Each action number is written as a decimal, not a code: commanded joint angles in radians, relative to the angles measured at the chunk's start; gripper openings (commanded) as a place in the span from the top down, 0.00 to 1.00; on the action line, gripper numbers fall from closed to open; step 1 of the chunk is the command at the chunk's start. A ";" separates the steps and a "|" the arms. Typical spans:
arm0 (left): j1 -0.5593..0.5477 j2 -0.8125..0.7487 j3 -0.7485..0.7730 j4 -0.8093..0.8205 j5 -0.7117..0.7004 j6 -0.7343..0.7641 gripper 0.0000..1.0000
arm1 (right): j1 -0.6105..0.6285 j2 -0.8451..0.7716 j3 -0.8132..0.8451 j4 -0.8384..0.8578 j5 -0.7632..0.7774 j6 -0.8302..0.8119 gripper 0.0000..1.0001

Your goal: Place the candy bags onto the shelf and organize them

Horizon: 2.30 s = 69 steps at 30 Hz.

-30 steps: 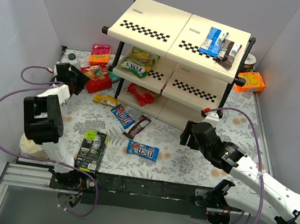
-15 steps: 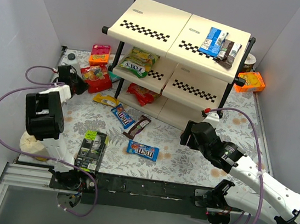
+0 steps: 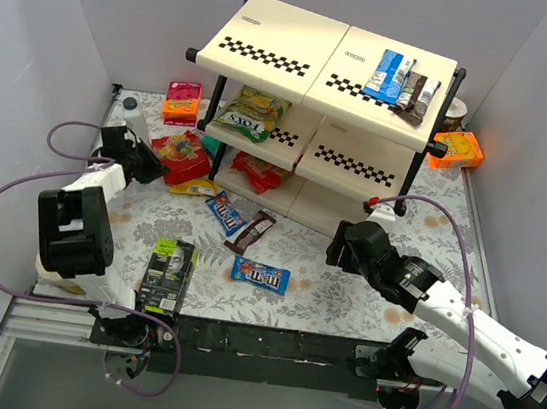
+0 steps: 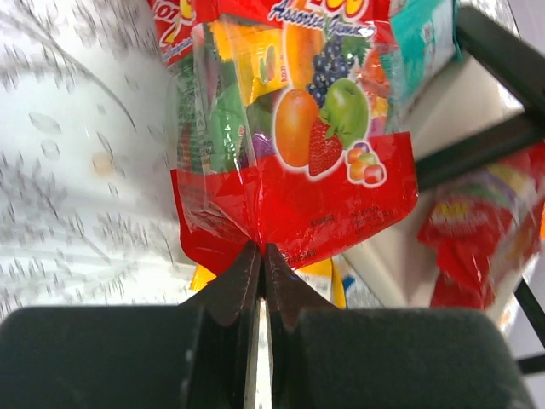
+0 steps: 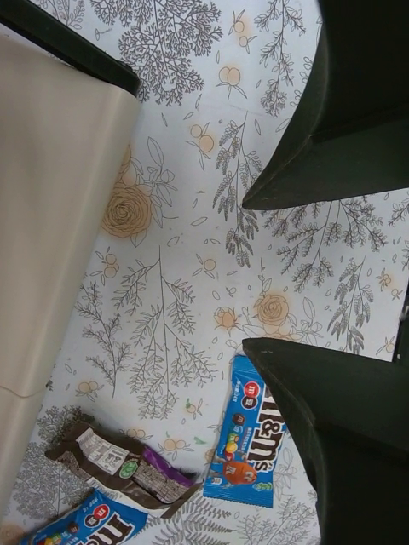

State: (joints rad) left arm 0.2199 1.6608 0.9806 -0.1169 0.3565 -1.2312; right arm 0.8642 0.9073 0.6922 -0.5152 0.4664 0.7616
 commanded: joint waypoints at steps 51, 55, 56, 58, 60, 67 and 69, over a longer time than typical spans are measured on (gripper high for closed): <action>-0.474 -0.745 -0.411 -0.282 0.111 -0.349 0.85 | -0.004 0.119 -0.029 0.265 -0.448 0.556 0.11; -0.513 -0.727 -0.419 -0.274 0.062 -0.344 0.48 | 0.002 0.119 -0.158 0.453 -0.534 0.781 0.11; -0.516 -0.727 -0.419 -0.285 0.035 -0.343 0.42 | 0.009 0.131 -0.175 0.504 -0.537 0.850 0.11; -0.518 -0.719 -0.399 -0.293 0.013 -0.314 0.33 | 0.035 0.151 -0.172 0.546 -0.514 0.884 0.11; -0.518 -0.704 -0.364 -0.340 -0.027 -0.285 0.27 | 0.055 0.185 -0.158 0.589 -0.490 0.900 0.11; -0.518 -0.590 -0.182 -0.550 -0.180 -0.226 0.14 | 0.113 0.309 -0.002 0.542 -0.433 0.771 0.12; -0.516 -0.573 -0.140 -0.586 -0.209 -0.223 0.11 | 0.113 0.350 0.105 0.445 -0.393 0.693 0.13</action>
State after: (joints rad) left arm -0.2966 1.0714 0.7532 -0.5812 0.2562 -1.4876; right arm 0.9718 1.2137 0.6140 0.0006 0.0013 1.5745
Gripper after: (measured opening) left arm 0.871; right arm 0.881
